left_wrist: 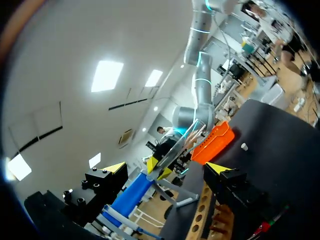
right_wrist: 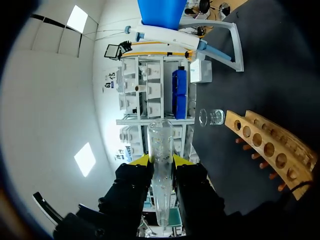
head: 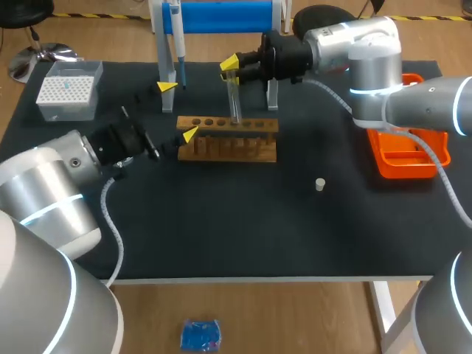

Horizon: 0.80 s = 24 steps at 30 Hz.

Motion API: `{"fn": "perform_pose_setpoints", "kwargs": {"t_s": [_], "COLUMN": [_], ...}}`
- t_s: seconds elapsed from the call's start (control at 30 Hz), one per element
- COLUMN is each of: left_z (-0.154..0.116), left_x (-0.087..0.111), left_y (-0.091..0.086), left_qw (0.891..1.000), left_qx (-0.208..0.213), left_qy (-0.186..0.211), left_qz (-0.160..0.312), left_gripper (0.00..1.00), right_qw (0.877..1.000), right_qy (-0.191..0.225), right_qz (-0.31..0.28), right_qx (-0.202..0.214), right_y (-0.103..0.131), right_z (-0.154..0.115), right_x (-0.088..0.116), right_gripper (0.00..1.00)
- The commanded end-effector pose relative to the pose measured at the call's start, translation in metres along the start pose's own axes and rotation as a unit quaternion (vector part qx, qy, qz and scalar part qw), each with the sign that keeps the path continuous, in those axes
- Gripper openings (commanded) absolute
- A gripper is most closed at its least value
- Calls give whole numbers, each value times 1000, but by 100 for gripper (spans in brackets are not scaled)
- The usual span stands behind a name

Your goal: Invert the test tube, pick up the pipette, mount the tip to pipette, aspirate from beaker and dispense into the tube, eject the tip, return the pipette, and cap with the stopper.

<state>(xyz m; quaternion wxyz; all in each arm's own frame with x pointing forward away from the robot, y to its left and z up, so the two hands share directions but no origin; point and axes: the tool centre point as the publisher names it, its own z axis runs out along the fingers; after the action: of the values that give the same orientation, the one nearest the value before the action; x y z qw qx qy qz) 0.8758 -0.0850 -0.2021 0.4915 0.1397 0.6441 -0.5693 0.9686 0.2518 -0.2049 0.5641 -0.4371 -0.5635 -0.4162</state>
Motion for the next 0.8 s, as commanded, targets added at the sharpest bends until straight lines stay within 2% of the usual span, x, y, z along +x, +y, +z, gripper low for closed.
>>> {"fn": "perform_pose_setpoints", "kwargs": {"t_s": [0.03,0.07,0.13,0.3,0.4,0.8], "left_z": [11,12,15,21,23,23], "left_x": [-3,-4,-5,-9,-11,-11], "left_y": [4,3,2,-1,-4,-4], "left_qw": [988,984,974,955,944,944], "left_qx": [42,56,58,90,83,83], "left_qy": [90,99,133,173,186,186], "left_qz": [121,135,172,224,259,259], "left_gripper": [100,100,100,100,100,100], "right_qw": [1000,1000,1000,1000,1000,1000], "right_qy": [-1,-1,-1,-1,-1,-1], "right_qz": [-1,-1,-1,-1,-1,-1], "right_qx": [-2,-2,-2,-2,-2,-2], "right_y": [-1,-1,-1,-1,-1,-1], "right_z": [0,0,0,0,0,0], "right_x": [1,1,1,1,1,1], "right_gripper": [0,0,0,0,0,0]}}
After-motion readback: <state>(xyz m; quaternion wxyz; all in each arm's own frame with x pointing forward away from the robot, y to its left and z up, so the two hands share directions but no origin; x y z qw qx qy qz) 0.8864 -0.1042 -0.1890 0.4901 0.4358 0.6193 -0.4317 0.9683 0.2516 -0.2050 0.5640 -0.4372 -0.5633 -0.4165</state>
